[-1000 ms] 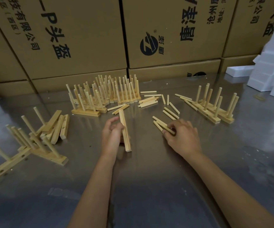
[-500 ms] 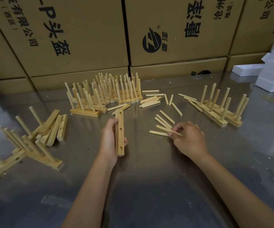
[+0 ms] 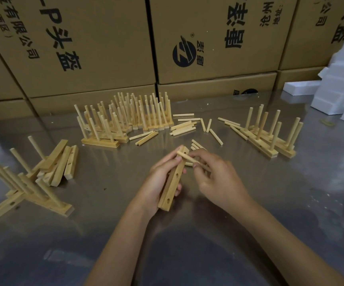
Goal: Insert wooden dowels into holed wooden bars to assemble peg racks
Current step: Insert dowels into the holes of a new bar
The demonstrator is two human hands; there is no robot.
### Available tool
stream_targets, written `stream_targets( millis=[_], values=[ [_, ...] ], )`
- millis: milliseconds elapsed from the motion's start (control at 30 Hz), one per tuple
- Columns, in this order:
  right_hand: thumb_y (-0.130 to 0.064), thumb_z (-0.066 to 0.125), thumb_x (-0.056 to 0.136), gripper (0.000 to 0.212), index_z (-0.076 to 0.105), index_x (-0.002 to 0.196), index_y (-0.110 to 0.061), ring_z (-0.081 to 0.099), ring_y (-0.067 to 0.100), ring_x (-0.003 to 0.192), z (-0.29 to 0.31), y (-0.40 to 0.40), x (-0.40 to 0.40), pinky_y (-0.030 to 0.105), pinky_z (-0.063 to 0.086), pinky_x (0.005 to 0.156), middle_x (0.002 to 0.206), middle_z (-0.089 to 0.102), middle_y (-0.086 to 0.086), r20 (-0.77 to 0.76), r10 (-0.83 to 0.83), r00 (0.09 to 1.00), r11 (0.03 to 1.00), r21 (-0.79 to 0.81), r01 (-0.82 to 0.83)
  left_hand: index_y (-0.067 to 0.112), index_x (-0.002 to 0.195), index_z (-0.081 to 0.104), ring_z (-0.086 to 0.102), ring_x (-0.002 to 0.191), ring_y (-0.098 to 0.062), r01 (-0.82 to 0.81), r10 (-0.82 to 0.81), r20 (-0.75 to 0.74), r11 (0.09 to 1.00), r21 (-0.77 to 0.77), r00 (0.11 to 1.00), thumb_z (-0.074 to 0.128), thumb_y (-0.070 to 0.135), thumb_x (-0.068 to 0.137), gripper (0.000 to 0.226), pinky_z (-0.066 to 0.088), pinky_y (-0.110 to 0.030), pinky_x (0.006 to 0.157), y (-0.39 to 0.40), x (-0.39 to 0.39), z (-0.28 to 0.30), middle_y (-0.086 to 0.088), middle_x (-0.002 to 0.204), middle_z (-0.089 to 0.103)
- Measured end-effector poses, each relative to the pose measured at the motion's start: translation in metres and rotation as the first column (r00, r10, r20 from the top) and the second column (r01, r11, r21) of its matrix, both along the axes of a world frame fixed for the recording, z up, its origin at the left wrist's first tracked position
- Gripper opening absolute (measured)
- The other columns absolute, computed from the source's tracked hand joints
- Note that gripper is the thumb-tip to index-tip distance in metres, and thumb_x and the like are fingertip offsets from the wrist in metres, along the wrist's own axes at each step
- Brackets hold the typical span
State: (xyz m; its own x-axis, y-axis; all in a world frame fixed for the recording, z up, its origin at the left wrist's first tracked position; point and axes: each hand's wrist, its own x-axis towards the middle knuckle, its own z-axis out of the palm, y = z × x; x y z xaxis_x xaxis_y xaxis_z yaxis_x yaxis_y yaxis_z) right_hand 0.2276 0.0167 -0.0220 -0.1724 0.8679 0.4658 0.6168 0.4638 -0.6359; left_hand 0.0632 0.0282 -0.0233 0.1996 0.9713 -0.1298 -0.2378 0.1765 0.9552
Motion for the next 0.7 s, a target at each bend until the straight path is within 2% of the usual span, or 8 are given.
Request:
stream_targets(
  millis=[67,233,400,467,567,700],
  values=[
    [-0.021,0.053,0.091,0.023,0.061,0.108,-0.035,0.054,0.000,0.065,-0.0005,0.0010,0.0021,0.021,0.035,0.057,0.074,0.057,-0.022,-0.018,-0.052,0.998,0.999,0.004,0.052,0.038,0.129,0.065,0.052,0.052,-0.015,-0.007,0.007,0.038,1.000,0.004,0.999,0.054,0.026,0.100,0.033,0.044,-0.026,0.043,0.0014,-0.0018,0.0004,-0.002,0.081,0.066],
    [-0.028,0.059,0.091,0.012,0.063,0.100,-0.034,0.055,0.002,0.065,-0.0028,0.0044,0.0052,0.025,0.038,0.057,0.067,0.053,-0.020,0.020,-0.102,0.995,0.995,0.004,0.102,0.033,0.131,0.063,0.052,0.053,-0.016,0.001,-0.002,0.079,1.000,0.013,0.997,0.055,0.026,0.099,0.034,0.041,-0.025,0.041,0.0027,-0.0048,0.0010,-0.002,0.082,0.065],
    [-0.030,0.060,0.091,0.008,0.062,0.096,-0.036,0.056,0.003,0.067,-0.0045,0.0048,0.0056,0.019,0.032,0.051,0.064,0.054,-0.017,0.041,-0.098,0.994,0.995,0.021,0.097,0.030,0.127,0.065,0.053,0.054,-0.015,-0.012,0.011,0.061,1.000,0.008,0.998,0.059,0.022,0.096,0.032,0.039,-0.024,0.039,0.0042,-0.0055,0.0003,-0.004,0.082,0.065],
    [-0.030,0.060,0.091,0.010,0.064,0.098,-0.036,0.057,0.002,0.068,-0.0049,0.0046,0.0059,0.018,0.034,0.053,0.066,0.057,-0.019,0.029,-0.092,0.995,0.996,0.018,0.092,0.029,0.126,0.065,0.053,0.054,-0.014,-0.024,0.024,0.064,1.000,0.002,0.998,0.059,0.021,0.097,0.031,0.038,-0.022,0.038,0.0049,-0.0055,0.0001,-0.004,0.081,0.064],
    [-0.027,0.060,0.091,0.026,0.068,0.113,-0.037,0.058,-0.002,0.070,-0.0046,0.0037,0.0042,0.016,0.037,0.059,0.079,0.061,-0.024,0.011,-0.069,0.998,0.997,0.029,0.069,0.026,0.125,0.066,0.053,0.053,-0.014,-0.046,0.047,0.062,0.999,-0.013,0.997,0.059,0.023,0.098,0.029,0.038,-0.022,0.036,0.0058,-0.0056,-0.0009,-0.005,0.080,0.064],
    [-0.026,0.059,0.090,0.026,0.066,0.113,-0.037,0.056,0.000,0.067,-0.0038,0.0021,0.0025,0.019,0.038,0.058,0.069,0.056,-0.027,0.039,-0.069,0.997,0.996,0.062,0.067,0.024,0.123,0.070,0.052,0.051,-0.014,-0.040,0.041,0.050,0.999,-0.016,0.998,0.059,0.025,0.098,0.027,0.037,-0.021,0.036,0.0046,-0.0050,-0.0015,-0.006,0.079,0.064]
  ],
)
